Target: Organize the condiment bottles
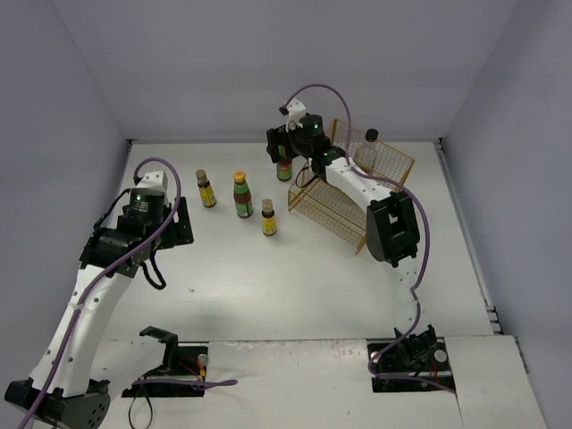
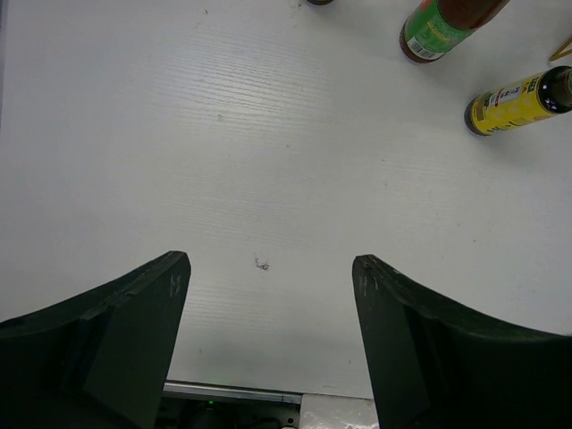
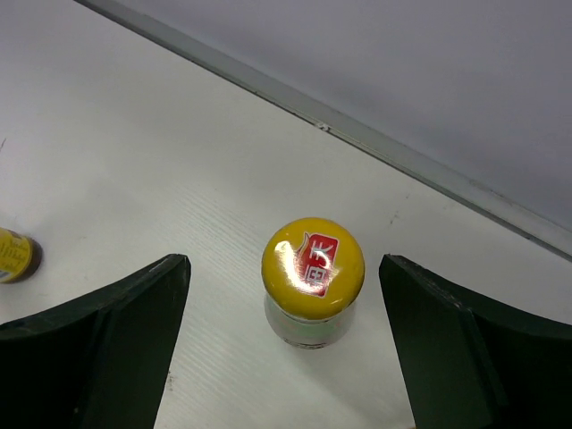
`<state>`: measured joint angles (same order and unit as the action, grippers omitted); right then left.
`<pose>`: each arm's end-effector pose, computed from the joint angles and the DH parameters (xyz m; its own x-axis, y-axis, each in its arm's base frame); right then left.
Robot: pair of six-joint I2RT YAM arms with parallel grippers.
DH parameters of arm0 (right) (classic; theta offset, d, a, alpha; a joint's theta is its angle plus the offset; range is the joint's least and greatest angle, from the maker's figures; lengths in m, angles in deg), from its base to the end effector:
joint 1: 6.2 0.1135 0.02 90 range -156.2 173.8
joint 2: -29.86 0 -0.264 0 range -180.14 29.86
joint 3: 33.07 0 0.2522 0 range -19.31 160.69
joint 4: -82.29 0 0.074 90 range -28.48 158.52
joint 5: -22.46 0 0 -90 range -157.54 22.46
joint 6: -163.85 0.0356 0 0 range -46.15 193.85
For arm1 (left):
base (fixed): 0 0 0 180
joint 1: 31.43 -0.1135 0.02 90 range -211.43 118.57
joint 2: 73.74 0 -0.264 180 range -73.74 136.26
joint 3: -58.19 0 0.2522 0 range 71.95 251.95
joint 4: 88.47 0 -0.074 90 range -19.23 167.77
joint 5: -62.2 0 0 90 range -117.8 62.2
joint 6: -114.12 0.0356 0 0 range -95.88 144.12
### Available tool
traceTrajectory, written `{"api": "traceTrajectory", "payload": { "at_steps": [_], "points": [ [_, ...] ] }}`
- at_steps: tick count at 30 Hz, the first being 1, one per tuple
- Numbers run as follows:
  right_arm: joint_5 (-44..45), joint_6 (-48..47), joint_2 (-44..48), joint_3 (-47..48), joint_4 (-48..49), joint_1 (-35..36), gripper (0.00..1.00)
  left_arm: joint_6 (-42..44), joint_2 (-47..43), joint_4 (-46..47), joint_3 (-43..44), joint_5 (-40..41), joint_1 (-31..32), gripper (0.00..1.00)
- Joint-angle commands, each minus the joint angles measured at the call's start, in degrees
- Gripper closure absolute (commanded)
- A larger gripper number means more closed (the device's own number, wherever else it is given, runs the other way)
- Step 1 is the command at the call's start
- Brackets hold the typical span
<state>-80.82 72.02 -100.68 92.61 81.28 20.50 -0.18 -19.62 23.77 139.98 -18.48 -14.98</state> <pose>0.4885 0.2549 0.2816 -0.0708 -0.0704 -0.9950 -0.6440 0.7650 -0.0083 0.1667 -0.0432 0.3742 -0.6290 -0.2377 -0.7402 -0.1078 0.9696 -0.2198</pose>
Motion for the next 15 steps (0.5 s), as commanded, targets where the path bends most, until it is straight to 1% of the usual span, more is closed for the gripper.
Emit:
{"api": "traceTrajectory", "payload": {
  "at_steps": [1,3,4,6,7,9,10,12,13,14,15],
  "points": [
    [0.3,1.3,0.5,3.7,6.9,-0.3,0.1,-0.6,0.4,0.7,3.3,1.3,0.3,0.27],
    [0.0,1.6,-0.1,3.8,7.7,-0.4,0.18,-0.7,0.3,0.6,3.3,1.4,0.3,0.27],
    [-0.2,1.6,-0.2,4.1,7.7,-0.5,0.25,-0.7,0.3,0.7,3.2,1.4,0.3,0.27],
    [-0.3,1.6,-0.4,4.1,8.1,-0.5,0.35,-0.6,0.2,0.6,3.2,1.4,0.3,0.27],
    [-0.4,1.6,-0.3,4.2,8.2,-0.5,0.46,-0.7,0.2,0.6,3.2,1.4,0.3,0.27],
    [-0.6,1.5,0.3,4.0,8.3,-0.4,0.6,-0.7,-0.2,0.6,3.2,1.5,0.3,0.27],
    [-0.7,1.4,0.7,3.8,8.7,-0.4,0.73,-0.7,-0.3,0.6,3.2,1.4,0.3,0.27],
    [-1.2,1.1,2.6,3.0,10.2,-0.2,0.85,-0.8,-0.7,0.4,3.2,1.5,0.3,0.27],
    [-1.3,0.9,4.1,2.8,10.7,-0.2,0.95,-0.8,-1.0,0.5,3.2,1.5,0.3,0.27],
    [-1.5,0.6,5.0,2.7,10.9,-0.1,0.99,-0.8,-1.0,0.5,3.2,1.6,0.3,0.27],
    [-1.6,0.5,5.9,2.6,11.1,0.1,1.0,-0.8,-1.2,0.5,3.2,1.5,0.3,0.27]
  ]
}}
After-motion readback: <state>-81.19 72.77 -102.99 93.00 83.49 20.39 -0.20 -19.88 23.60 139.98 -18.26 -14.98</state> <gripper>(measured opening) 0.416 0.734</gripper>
